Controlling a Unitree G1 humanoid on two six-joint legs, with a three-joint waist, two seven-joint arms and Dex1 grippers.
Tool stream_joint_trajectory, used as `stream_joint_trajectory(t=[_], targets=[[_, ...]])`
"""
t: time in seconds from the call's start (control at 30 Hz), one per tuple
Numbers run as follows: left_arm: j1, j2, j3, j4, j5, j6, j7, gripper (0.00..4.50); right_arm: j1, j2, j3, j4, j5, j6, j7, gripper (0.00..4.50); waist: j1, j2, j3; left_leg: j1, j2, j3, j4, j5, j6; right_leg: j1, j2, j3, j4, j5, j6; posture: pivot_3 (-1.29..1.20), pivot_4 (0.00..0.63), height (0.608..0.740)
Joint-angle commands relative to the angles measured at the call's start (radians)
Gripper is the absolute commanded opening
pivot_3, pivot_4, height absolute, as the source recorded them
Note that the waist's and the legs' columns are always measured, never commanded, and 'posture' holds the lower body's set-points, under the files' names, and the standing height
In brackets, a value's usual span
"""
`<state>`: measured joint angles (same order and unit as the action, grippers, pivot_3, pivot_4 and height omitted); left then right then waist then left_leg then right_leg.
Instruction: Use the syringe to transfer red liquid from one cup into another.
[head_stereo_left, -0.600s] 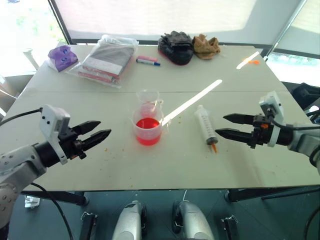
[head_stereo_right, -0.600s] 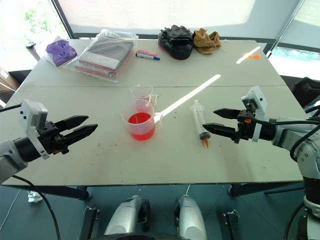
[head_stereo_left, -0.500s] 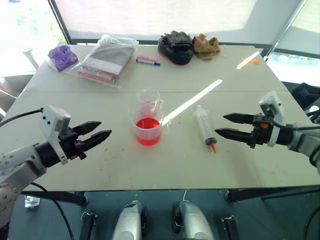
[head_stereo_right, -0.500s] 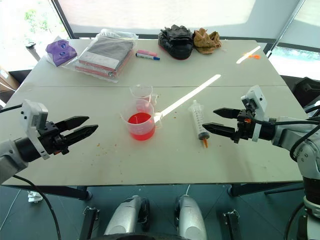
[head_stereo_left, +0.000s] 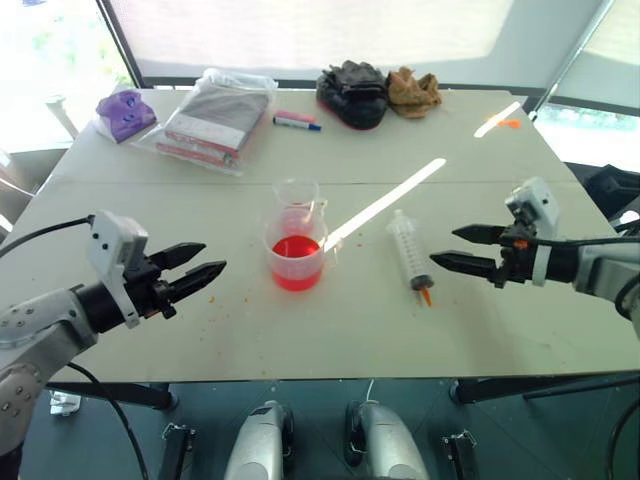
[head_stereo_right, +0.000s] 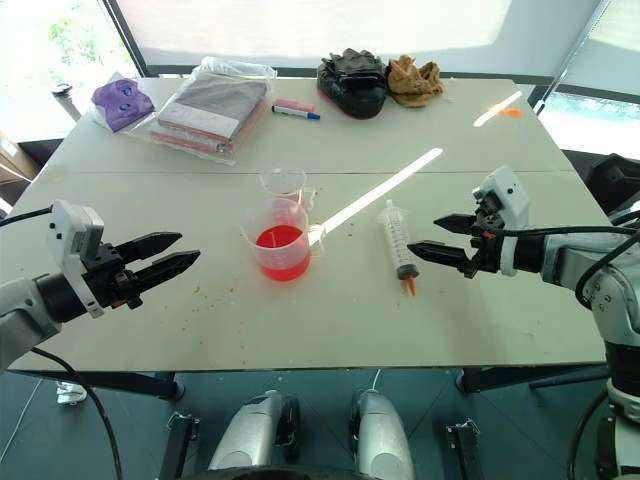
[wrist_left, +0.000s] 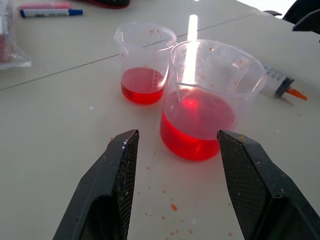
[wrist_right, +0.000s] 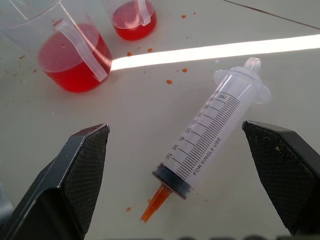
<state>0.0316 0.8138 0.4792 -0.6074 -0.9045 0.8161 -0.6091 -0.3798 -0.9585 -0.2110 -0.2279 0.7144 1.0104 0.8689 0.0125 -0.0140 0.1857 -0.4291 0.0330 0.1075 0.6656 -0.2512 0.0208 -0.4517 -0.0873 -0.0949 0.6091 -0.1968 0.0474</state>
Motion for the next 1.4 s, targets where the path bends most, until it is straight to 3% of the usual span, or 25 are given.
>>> stream_joint_trajectory(t=[0.03,0.2,0.3,0.47,0.73,1.03,1.2,1.4], targets=[[-0.009,0.001,0.000,-0.016,-0.006,-0.022,-0.009,2.58,-0.027,-0.016,-0.014,-0.007,-0.005,-0.020,0.008,4.45,0.000,0.000,0.000,0.000,0.000,0.000,0.000,0.000,0.000,0.000,0.000,0.000,0.000,0.000,0.000,0.00,0.150,0.740],[-0.023,0.006,-0.009,-0.002,0.004,-0.029,-0.015,2.58,-0.096,0.006,-0.014,0.023,0.027,0.054,-0.029,4.45,0.000,0.001,0.000,0.000,0.000,0.000,0.000,0.000,0.000,-0.001,0.000,0.000,0.000,0.000,0.000,0.00,0.150,0.740],[-0.097,0.049,-0.044,0.061,0.050,-0.073,-0.078,2.58,-0.295,0.016,0.067,0.106,-0.010,0.151,-0.085,4.45,-0.006,0.002,0.001,0.000,0.000,0.001,0.000,0.000,0.000,-0.002,0.000,0.000,0.001,0.000,0.000,0.00,0.150,0.740],[-0.354,0.104,-0.146,0.242,0.091,-0.121,-0.206,2.58,-0.703,0.118,0.248,0.433,-0.113,0.382,-0.172,4.45,-0.008,0.002,0.001,-0.005,0.001,0.001,0.000,0.001,0.000,-0.009,0.003,0.000,0.003,0.003,-0.004,0.00,0.150,0.740],[-0.495,0.087,-0.202,0.296,0.138,-0.167,-0.249,2.58,-0.969,0.223,0.453,0.789,-0.236,0.449,-0.103,4.45,-0.005,0.002,0.001,-0.017,-0.001,0.004,0.000,0.004,0.002,-0.018,0.005,0.000,0.004,0.004,0.004,0.00,0.150,0.740],[-0.394,0.000,-0.161,0.152,0.112,-0.152,-0.127,2.58,-1.011,0.256,0.748,0.957,-0.381,0.340,0.142,4.45,-0.011,0.002,0.001,-0.015,-0.001,0.004,0.002,0.002,0.005,-0.015,0.004,0.001,0.004,0.005,0.008,0.00,0.150,0.740],[-0.360,-0.025,-0.156,0.120,0.120,-0.162,-0.083,2.58,-1.006,0.342,0.781,1.044,-0.424,0.323,0.201,4.45,-0.025,0.002,0.001,-0.013,-0.001,0.003,0.002,0.004,0.002,-0.015,0.006,0.001,0.007,0.005,0.007,0.00,0.150,0.740],[-0.345,-0.049,-0.173,0.094,0.139,-0.169,-0.045,2.58,-1.001,0.481,0.741,1.239,-0.515,0.199,0.160,4.45,-0.029,0.002,0.001,-0.012,0.000,0.002,0.002,0.005,0.001,-0.015,0.006,0.001,0.009,0.005,0.007,0.00,0.150,0.740]])
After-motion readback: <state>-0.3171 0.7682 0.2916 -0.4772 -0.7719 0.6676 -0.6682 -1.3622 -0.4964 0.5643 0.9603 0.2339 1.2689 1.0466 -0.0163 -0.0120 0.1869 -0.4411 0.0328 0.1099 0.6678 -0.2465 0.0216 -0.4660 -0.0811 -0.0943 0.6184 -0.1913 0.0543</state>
